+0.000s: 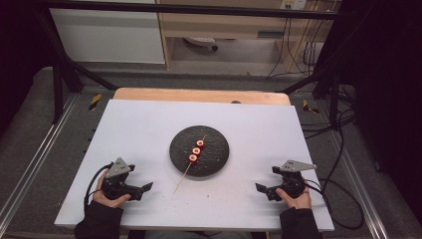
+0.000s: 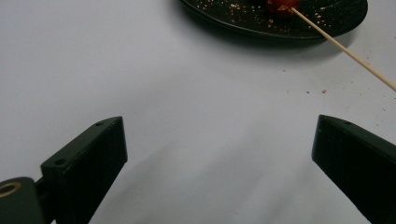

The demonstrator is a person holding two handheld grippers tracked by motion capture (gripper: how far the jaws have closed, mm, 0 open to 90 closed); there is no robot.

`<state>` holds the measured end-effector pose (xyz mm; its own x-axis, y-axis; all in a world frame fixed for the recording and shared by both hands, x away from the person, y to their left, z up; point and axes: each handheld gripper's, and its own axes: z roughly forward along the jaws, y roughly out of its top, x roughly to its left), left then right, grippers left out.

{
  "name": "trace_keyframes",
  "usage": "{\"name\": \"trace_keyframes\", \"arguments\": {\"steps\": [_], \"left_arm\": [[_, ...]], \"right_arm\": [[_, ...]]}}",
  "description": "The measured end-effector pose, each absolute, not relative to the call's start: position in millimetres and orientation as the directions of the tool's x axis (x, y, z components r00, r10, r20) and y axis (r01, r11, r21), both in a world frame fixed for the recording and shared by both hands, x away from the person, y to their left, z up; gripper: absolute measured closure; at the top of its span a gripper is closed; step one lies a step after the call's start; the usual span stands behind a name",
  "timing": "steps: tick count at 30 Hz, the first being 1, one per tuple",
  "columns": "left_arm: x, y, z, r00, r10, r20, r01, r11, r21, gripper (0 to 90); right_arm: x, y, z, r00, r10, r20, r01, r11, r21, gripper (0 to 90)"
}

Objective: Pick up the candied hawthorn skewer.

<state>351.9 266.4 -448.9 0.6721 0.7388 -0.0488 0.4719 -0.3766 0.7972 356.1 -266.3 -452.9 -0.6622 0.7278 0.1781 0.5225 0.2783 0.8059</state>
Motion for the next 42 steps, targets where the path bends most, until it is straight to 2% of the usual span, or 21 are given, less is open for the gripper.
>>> {"name": "trace_keyframes", "arguments": {"steps": [22, 34, 42], "left_arm": [[353.3, 245.6, -436.2, 0.681, 0.731, -0.028, 0.464, -0.401, 0.790, 2.7], [357.7, 215.7, -419.3, 0.688, 0.724, -0.042, 0.478, -0.409, 0.777, 3.2], [362.7, 189.7, -409.5, 0.697, 0.717, -0.033, 0.488, -0.439, 0.755, 7.9]], "right_arm": [[356.8, -267.2, -452.3, -0.664, 0.727, 0.178, 0.517, 0.273, 0.811, 0.4], [357.2, -267.3, -452.5, -0.657, 0.734, 0.169, 0.522, 0.282, 0.805, 0.4], [357.5, -266.3, -453.3, -0.654, 0.738, 0.169, 0.528, 0.284, 0.800, 0.4]]}}
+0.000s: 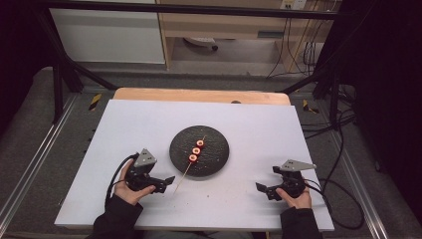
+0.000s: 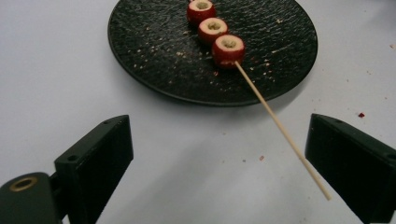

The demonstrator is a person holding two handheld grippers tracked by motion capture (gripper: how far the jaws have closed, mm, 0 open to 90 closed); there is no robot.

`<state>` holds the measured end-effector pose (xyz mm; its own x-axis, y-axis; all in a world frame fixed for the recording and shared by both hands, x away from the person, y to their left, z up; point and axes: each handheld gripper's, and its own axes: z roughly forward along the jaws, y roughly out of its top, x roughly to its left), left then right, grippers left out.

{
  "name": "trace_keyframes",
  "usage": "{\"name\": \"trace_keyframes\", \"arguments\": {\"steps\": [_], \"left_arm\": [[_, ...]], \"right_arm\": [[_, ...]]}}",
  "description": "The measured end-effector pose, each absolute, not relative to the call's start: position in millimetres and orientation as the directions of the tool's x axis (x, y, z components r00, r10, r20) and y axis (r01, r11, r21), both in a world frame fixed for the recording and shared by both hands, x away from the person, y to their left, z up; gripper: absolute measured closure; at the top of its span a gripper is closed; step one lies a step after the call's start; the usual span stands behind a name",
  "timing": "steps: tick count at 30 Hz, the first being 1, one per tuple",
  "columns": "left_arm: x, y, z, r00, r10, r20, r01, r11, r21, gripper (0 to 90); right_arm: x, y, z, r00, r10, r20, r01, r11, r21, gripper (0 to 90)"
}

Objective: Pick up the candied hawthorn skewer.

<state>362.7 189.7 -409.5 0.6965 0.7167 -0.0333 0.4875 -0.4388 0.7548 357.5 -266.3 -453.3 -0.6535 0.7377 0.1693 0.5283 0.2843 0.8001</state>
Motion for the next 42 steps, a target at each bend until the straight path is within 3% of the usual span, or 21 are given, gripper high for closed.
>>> {"name": "trace_keyframes", "arguments": {"steps": [9, 10, 24, 42], "left_arm": [[365.1, 164.8, -409.3, 0.701, 0.712, -0.044, 0.520, -0.468, 0.714, 20.7], [364.8, 159.2, -410.2, 0.700, 0.713, -0.040, 0.527, -0.478, 0.702, 26.4], [366.3, 133.5, -419.1, 0.684, 0.729, -0.031, 0.602, -0.540, 0.588, 60.2], [369.7, 125.4, -424.7, 0.598, 0.798, -0.073, 0.678, -0.456, 0.577, 86.4]], "right_arm": [[357.5, -266.6, -453.2, -0.653, 0.739, 0.166, 0.529, 0.287, 0.799, 0.4], [357.5, -266.2, -453.2, -0.653, 0.738, 0.171, 0.531, 0.284, 0.798, 0.4], [357.6, -266.3, -453.5, -0.655, 0.737, 0.167, 0.531, 0.291, 0.796, 0.4], [357.5, -266.4, -453.3, -0.656, 0.735, 0.172, 0.534, 0.291, 0.794, 0.4]]}}
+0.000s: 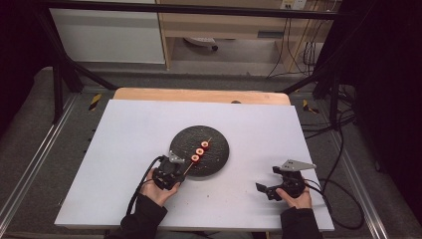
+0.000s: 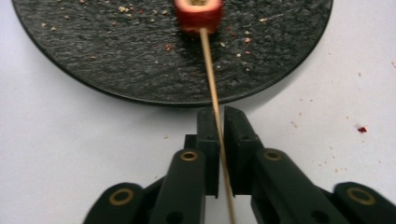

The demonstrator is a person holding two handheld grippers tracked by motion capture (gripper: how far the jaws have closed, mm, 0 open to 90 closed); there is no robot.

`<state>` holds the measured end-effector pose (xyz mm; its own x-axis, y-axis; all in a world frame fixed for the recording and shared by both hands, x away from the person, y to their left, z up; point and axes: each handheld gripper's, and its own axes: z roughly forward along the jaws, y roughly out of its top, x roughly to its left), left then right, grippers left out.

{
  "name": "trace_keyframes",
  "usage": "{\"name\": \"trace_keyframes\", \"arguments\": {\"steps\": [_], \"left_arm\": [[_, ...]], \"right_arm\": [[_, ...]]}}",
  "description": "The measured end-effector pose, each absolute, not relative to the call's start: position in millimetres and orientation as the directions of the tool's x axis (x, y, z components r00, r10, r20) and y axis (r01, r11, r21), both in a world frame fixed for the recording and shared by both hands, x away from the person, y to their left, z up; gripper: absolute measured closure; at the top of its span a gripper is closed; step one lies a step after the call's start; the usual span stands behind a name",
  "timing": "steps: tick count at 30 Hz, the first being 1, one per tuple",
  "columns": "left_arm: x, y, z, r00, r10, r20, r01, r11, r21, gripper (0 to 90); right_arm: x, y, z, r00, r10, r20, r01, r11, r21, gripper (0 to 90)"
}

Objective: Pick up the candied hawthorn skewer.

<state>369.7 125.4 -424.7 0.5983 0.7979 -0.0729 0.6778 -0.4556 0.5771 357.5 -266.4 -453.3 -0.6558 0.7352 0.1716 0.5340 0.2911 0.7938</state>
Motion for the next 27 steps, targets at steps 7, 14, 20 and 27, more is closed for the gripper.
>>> {"name": "trace_keyframes", "arguments": {"steps": [7, 14, 20, 27], "left_arm": [[368.2, 127.4, -426.1, 0.590, 0.803, -0.086, 0.677, -0.433, 0.595, 88.0], [364.0, 131.3, -426.5, 0.612, 0.787, -0.078, 0.641, -0.436, 0.631, 88.2], [359.6, 140.5, -424.4, 0.631, 0.771, -0.087, 0.601, -0.415, 0.682, 88.3], [353.1, 157.2, -424.9, 0.652, 0.751, -0.109, 0.554, -0.373, 0.744, 88.2]], "right_arm": [[357.5, -266.4, -453.3, -0.656, 0.735, 0.172, 0.534, 0.290, 0.794, 0.5], [357.8, -266.2, -453.7, -0.657, 0.735, 0.171, 0.532, 0.290, 0.796, 0.5], [357.7, -265.7, -454.2, -0.655, 0.735, 0.173, 0.534, 0.289, 0.795, 0.5], [357.5, -264.8, -454.6, -0.650, 0.737, 0.185, 0.541, 0.278, 0.794, 0.5]]}}
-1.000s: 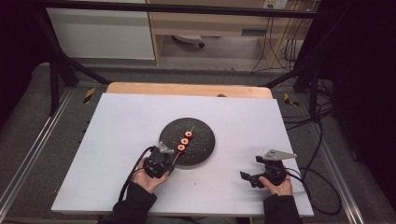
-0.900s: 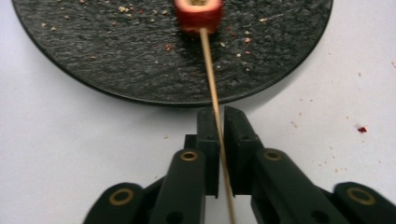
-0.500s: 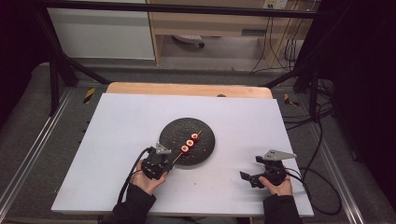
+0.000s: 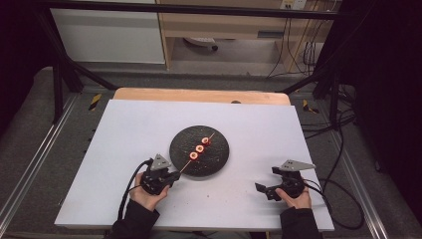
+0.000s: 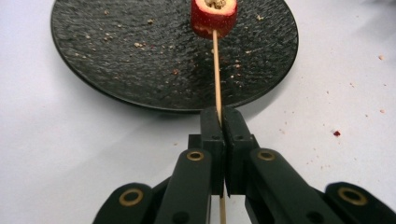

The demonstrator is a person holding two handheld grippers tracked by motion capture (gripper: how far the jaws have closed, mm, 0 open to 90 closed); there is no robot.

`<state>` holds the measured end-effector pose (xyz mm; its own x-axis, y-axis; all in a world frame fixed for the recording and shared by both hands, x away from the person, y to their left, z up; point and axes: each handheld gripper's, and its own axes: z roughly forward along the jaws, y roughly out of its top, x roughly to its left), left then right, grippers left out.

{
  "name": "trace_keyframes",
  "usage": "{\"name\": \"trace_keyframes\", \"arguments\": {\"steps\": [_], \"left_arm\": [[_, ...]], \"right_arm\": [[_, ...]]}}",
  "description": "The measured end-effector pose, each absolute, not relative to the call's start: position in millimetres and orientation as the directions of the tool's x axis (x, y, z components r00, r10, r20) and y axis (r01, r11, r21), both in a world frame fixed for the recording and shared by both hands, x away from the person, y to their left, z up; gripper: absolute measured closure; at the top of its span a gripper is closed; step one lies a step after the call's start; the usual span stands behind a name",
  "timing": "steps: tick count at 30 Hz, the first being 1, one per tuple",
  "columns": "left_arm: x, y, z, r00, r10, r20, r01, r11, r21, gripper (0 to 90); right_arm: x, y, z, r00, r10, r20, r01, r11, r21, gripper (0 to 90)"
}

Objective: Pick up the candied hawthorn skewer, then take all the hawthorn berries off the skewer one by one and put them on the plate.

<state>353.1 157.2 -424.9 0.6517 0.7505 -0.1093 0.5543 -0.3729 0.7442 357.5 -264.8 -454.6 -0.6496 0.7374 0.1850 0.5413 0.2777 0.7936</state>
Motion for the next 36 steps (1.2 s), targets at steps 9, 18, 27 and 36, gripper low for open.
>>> {"name": "trace_keyframes", "arguments": {"steps": [9, 18, 27, 36], "left_arm": [[343.2, 179.4, -430.3, 0.672, 0.728, -0.137, 0.513, -0.324, 0.795, 88.2], [335.9, 187.4, -430.9, 0.690, 0.709, -0.146, 0.476, -0.293, 0.829, 88.2], [332.7, 187.9, -432.9, 0.705, 0.695, -0.142, 0.455, -0.289, 0.842, 88.2], [330.4, 186.7, -432.7, 0.713, 0.687, -0.139, 0.441, -0.284, 0.851, 88.2]], "right_arm": [[357.2, -259.8, -451.4, -0.651, 0.731, 0.202, 0.543, 0.263, 0.797, 0.4], [357.2, -245.8, -446.9, -0.658, 0.725, 0.206, 0.536, 0.258, 0.804, 0.4], [357.7, -228.0, -439.8, -0.653, 0.729, 0.206, 0.522, 0.237, 0.819, 0.4], [359.3, -214.2, -434.2, -0.647, 0.733, 0.211, 0.521, 0.222, 0.824, 0.4]]}}
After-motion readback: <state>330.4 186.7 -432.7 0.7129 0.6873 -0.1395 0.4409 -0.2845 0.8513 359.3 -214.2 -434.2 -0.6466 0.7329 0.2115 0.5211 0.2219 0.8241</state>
